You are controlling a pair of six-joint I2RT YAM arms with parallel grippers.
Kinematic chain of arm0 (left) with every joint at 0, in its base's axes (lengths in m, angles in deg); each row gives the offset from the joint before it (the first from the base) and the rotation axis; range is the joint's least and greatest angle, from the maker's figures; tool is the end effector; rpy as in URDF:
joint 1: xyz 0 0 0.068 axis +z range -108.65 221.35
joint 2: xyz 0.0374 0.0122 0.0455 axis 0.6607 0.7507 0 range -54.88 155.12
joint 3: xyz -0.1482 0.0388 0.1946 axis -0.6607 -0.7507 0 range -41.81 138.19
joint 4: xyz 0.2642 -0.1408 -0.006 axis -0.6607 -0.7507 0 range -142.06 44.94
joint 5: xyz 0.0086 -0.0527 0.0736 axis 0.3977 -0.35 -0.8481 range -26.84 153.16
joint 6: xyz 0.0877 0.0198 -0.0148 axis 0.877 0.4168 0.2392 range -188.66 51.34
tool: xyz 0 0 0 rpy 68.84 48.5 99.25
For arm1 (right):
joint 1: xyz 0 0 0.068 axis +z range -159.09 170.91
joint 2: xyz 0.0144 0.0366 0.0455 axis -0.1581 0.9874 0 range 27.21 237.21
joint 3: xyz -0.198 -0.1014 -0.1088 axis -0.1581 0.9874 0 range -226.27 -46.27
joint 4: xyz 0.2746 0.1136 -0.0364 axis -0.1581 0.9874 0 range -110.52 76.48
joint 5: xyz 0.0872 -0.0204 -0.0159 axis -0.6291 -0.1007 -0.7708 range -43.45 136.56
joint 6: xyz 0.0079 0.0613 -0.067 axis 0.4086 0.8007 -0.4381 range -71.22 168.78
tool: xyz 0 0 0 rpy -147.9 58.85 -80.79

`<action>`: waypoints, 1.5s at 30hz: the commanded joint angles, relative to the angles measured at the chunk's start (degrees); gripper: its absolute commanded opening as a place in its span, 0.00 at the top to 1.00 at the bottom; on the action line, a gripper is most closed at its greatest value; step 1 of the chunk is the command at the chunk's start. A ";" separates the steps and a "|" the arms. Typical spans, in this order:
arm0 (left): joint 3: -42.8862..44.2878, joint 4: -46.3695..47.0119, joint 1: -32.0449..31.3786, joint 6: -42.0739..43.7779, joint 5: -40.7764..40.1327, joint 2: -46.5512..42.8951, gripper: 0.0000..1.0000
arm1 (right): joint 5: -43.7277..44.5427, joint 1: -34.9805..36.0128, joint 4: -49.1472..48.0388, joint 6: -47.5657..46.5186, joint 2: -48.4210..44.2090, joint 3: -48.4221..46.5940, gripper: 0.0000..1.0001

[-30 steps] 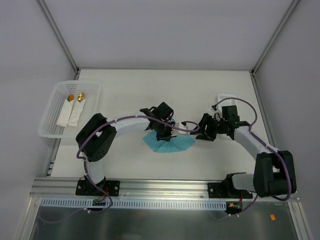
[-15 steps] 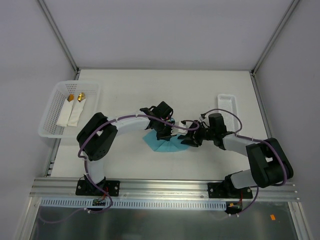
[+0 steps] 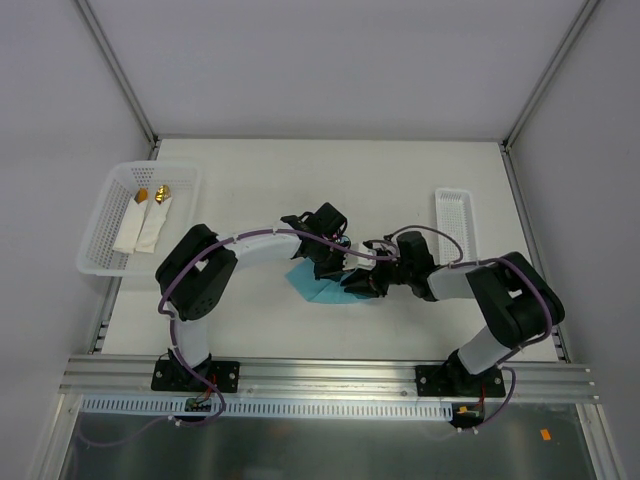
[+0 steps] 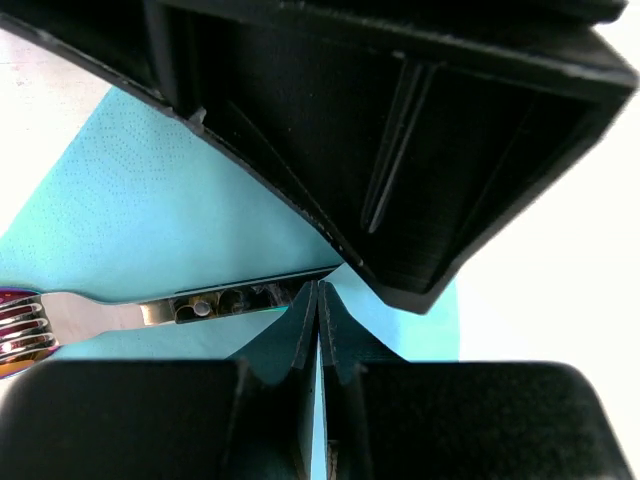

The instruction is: Place the utensils on the paper napkin and roll it up

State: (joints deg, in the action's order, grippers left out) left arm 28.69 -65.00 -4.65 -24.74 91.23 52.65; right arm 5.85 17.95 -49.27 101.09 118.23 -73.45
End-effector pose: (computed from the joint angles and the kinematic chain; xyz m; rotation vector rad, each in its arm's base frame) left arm 0.2746 -0.3397 0.0942 1.9012 1.6411 -0.6396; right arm 0.2564 0.1906 0.0438 0.0737 2.4527 1.4875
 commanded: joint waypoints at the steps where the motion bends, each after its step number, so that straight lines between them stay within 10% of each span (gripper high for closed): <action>1: 1.75 0.70 0.73 -0.15 1.72 0.14 1.00 | 1.07 0.11 -3.59 1.04 1.61 -0.68 0.70; 17: 1.04 0.70 1.00 -1.73 1.55 -1.96 1.00 | 1.51 0.20 -3.42 0.60 9.70 -1.82 0.89; 28: -2.38 -2.11 3.46 -13.41 4.16 -16.37 0.65 | 1.86 0.20 -1.66 -0.37 10.05 -1.74 0.93; 45: -0.19 -5.54 7.15 -38.38 24.84 -4.61 0.92 | 2.83 0.29 2.03 -1.34 9.70 -3.23 0.96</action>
State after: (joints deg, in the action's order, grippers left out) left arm 26.55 -69.11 2.08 -58.55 111.23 46.86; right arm 7.31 17.95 -50.85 99.87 127.15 -75.89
